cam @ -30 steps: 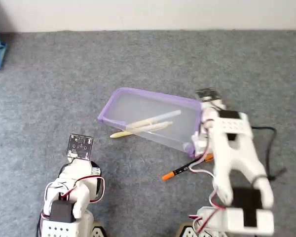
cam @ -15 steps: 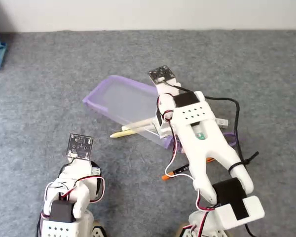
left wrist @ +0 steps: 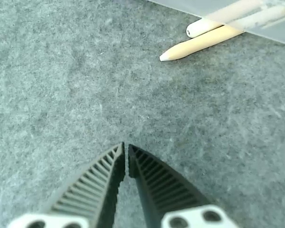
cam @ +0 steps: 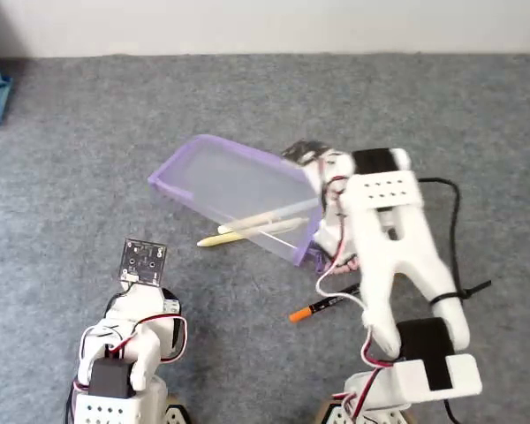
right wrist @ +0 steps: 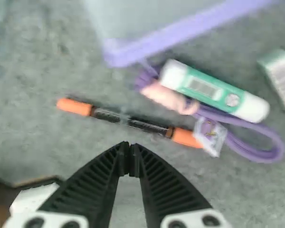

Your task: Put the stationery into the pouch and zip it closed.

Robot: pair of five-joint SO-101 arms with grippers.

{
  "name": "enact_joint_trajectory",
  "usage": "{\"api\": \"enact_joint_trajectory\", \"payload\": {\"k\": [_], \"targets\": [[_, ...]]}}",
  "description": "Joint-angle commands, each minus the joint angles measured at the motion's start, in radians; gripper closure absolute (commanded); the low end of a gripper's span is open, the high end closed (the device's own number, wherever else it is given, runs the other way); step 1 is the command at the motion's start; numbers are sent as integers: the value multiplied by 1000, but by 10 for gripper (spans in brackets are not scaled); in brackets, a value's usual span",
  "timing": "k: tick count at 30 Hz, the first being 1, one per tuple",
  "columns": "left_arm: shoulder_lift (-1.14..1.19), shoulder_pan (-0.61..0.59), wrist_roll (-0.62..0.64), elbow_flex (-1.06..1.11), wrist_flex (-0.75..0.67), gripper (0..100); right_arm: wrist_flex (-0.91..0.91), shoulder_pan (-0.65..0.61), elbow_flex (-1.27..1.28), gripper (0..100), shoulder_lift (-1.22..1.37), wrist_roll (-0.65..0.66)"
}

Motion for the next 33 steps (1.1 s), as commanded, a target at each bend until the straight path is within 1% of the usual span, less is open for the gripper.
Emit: {"api": "enact_joint_trajectory", "payload": {"k": [1,5,10,13,15,19,22,24,27,29,33], "targets": [[-15,0,-9,-10,3,986,-94,27,-40,987,-1,15],[-15,0,-9,-10,3,986,-168,-56,-43,990,99,11],[-15,0,-9,-10,3,986,-196,-236,-80,990,236,0],[-15,0,-9,-10,3,986,-180,-331,-153,990,228,-107],[-15,0,-9,-10,3,986,-154,-364,-209,990,211,-155],[-15,0,-9,-10,3,986,-51,-357,-270,990,180,-163],[-15,0,-9,-10,3,986,33,-298,-278,987,166,-155],[-15,0,-9,-10,3,986,79,-251,-278,987,173,-89],[-15,0,-9,-10,3,986,119,-194,-256,976,176,64],[-15,0,-9,-10,3,986,125,-170,-236,929,176,127],[-15,0,-9,-10,3,986,124,-166,-203,786,188,198]]}}
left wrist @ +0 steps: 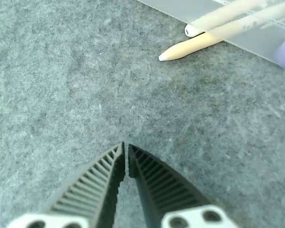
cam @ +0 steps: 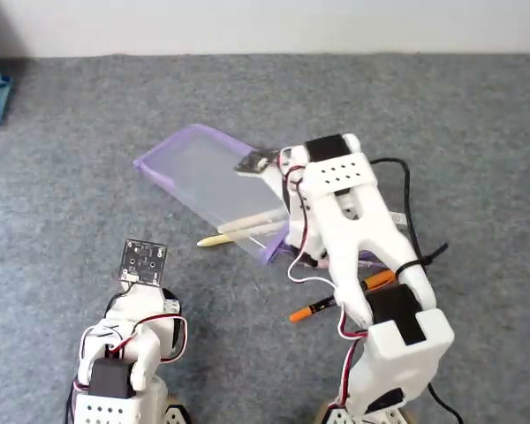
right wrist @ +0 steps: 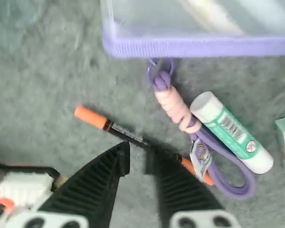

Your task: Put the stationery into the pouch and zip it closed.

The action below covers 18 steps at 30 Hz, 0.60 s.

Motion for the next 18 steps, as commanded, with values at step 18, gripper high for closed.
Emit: {"api": "enact_joint_trajectory", "payload": {"k": [18], "targets": [[-15,-2,-9,-10,3,986,-148,-47,2,804,182,89]]}}
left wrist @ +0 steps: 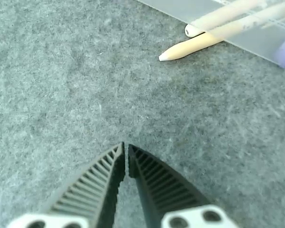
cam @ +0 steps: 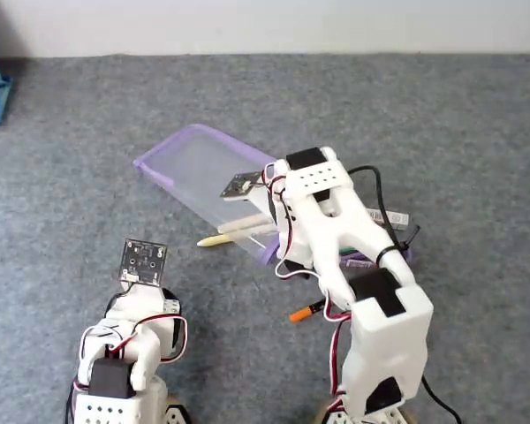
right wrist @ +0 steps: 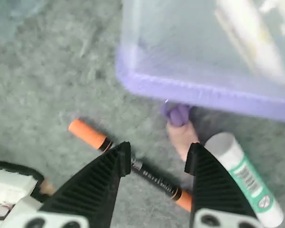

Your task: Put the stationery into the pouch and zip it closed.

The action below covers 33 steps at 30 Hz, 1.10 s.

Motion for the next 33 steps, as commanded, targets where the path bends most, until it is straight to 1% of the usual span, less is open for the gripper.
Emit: {"api": "enact_joint_trajectory", "payload": {"k": [1,6,11,15,22,24,26,27,29,30,33], "targets": [[-15,-2,-9,-10,3,986,-45,7,-9,804,22,11],[-15,-2,-9,-10,3,986,-68,50,-9,805,85,11],[-15,-2,-9,-10,3,986,-68,68,-14,870,88,12],[-15,-2,-9,-10,3,986,-64,68,-18,850,96,12],[-15,-2,-9,-10,3,986,-71,68,-15,851,101,12],[-15,-2,-9,-10,3,986,-71,68,-15,881,101,12],[-15,-2,-9,-10,3,986,-71,67,-17,970,97,8],[-15,-2,-9,-10,3,986,-71,67,-17,998,91,6],[-15,-2,-9,-10,3,986,-59,67,-21,976,81,2],[-15,-2,-9,-10,3,986,-53,68,-21,991,65,-14],[-15,-2,-9,-10,3,986,-25,67,-21,990,-2,-61]]}}
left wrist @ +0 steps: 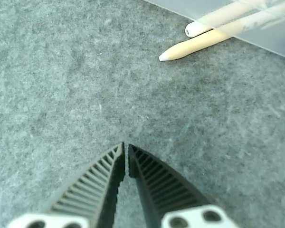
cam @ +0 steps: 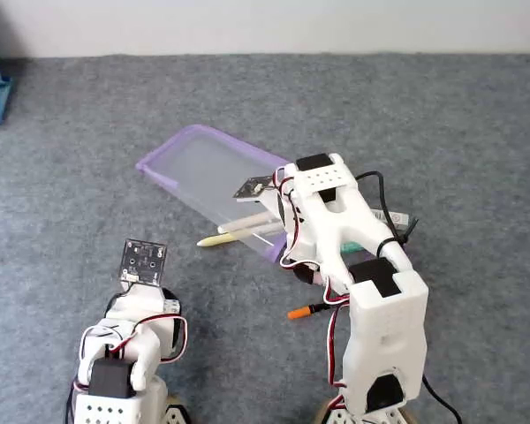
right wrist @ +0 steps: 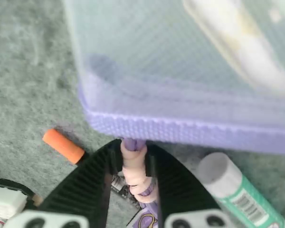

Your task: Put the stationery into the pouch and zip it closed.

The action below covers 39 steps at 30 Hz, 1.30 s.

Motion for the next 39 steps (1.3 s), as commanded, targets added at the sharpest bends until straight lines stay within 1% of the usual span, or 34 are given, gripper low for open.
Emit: {"api": "enact_joint_trajectory", "payload": {"k": [1,9,12,18,20,23,30,32,35,39], "targets": [[-15,-2,-9,-10,3,986,50,7,-17,991,-128,-51],[-15,-2,-9,-10,3,986,147,2,-17,991,-443,-130],[-15,-2,-9,-10,3,986,179,-31,-17,991,-564,-170],[-15,-2,-9,-10,3,986,239,-148,-15,991,-734,-298],[-15,-2,-9,-10,3,986,240,-171,-15,991,-771,-359],[-15,-2,-9,-10,3,986,232,-180,-15,991,-817,-457],[-15,-2,-9,-10,3,986,208,-182,-15,991,-914,-624],[-15,-2,-9,-10,3,986,191,-193,-12,991,-957,-647],[-15,-2,-9,-10,3,986,180,-232,-11,991,-995,-649],[-15,2,-12,-10,3,986,165,-288,-3,991,-1000,-654]]}}
